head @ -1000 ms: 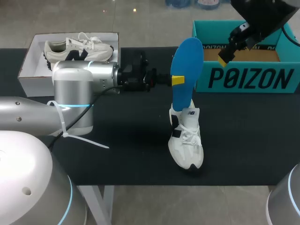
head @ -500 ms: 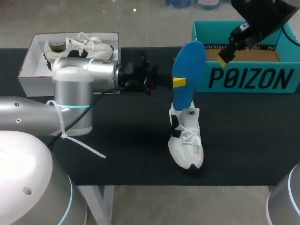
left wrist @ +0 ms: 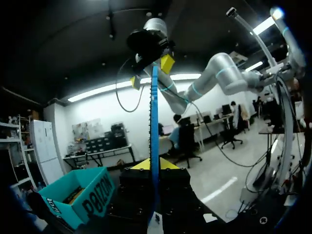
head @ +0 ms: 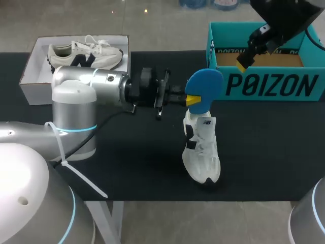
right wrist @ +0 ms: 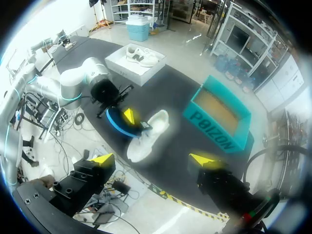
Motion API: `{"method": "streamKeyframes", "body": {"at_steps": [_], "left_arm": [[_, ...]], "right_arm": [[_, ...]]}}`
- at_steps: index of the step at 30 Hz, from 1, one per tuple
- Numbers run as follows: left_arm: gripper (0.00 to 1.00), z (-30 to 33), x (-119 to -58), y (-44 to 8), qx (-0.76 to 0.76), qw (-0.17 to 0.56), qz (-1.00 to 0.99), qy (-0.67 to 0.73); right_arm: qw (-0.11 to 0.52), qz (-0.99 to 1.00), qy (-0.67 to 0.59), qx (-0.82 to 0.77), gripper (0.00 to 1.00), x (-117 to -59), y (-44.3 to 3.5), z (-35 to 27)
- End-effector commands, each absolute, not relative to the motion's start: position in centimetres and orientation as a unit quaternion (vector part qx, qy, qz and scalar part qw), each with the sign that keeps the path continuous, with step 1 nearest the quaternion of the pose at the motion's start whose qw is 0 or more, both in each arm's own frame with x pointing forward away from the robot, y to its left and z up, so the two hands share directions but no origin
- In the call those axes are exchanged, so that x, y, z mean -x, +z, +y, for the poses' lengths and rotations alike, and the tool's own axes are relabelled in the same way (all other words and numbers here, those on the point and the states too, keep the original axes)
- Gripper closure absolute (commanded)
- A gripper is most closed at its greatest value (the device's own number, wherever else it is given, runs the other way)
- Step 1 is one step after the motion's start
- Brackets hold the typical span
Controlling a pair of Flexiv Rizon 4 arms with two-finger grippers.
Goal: Take the shoe out of the shoebox, open the shoe tongue, remove and reinsert the insole, then place the shoe into the shoebox
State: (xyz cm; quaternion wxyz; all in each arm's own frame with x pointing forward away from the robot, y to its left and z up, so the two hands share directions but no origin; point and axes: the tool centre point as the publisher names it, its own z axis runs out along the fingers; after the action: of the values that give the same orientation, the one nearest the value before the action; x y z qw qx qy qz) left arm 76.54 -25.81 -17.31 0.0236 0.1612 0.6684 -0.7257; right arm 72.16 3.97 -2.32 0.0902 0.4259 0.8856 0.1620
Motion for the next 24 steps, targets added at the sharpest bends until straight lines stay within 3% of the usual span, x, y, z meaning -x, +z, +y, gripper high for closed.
{"method": "streamKeyframes", "body": {"at_steps": [1, 23, 24], "left_arm": [[1.00, -26.2, -77.2, -17.3, -0.262, 0.106, 0.663, -0.694], [1.00, -26.2, -77.2, -17.3, -0.262, 0.106, 0.663, -0.694], [1.00, -26.9, -78.1, -15.6, -0.326, 0.156, 0.638, -0.680]], "right_arm": [[0.089, 0.886, 0.160, -0.427, 0.00, -72.3, -2.3, 4.1], [0.089, 0.886, 0.160, -0.427, 0.00, -72.3, -2.3, 4.1], [0.089, 0.886, 0.160, -0.427, 0.00, -72.3, -2.3, 4.1]]}}
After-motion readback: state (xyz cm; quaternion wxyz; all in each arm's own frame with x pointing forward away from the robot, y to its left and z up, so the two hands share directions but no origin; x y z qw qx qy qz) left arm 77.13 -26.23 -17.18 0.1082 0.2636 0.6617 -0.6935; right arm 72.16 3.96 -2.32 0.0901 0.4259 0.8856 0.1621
